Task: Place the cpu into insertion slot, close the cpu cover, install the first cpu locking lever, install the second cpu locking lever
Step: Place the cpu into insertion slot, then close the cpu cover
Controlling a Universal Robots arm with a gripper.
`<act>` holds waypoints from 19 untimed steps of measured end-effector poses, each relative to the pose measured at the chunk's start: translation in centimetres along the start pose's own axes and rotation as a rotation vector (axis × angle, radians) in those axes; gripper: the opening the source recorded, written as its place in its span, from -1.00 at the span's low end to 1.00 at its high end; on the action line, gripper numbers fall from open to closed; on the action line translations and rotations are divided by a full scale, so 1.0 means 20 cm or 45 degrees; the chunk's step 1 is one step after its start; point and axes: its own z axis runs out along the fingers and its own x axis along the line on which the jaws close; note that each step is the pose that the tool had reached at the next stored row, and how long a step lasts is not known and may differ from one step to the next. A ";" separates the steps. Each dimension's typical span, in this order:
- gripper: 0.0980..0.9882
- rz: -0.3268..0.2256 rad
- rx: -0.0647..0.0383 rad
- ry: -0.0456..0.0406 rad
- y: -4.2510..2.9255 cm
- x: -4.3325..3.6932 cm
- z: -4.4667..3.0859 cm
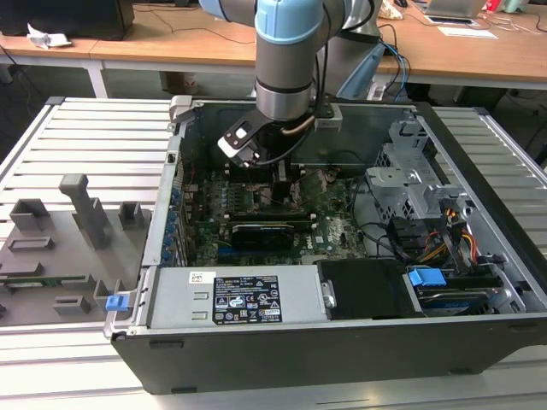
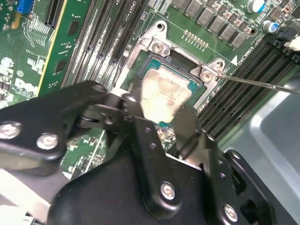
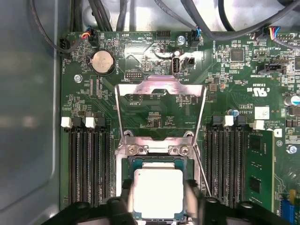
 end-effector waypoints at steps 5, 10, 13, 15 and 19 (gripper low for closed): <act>-0.84 0.000 0.002 0.000 0.002 0.000 -0.012; -0.98 0.000 0.002 0.000 0.002 0.000 -0.024; -0.98 0.000 0.002 0.000 0.002 0.001 -0.030; -0.98 0.000 0.001 0.000 0.002 0.001 -0.032; -0.98 0.000 0.002 0.000 0.003 0.001 -0.042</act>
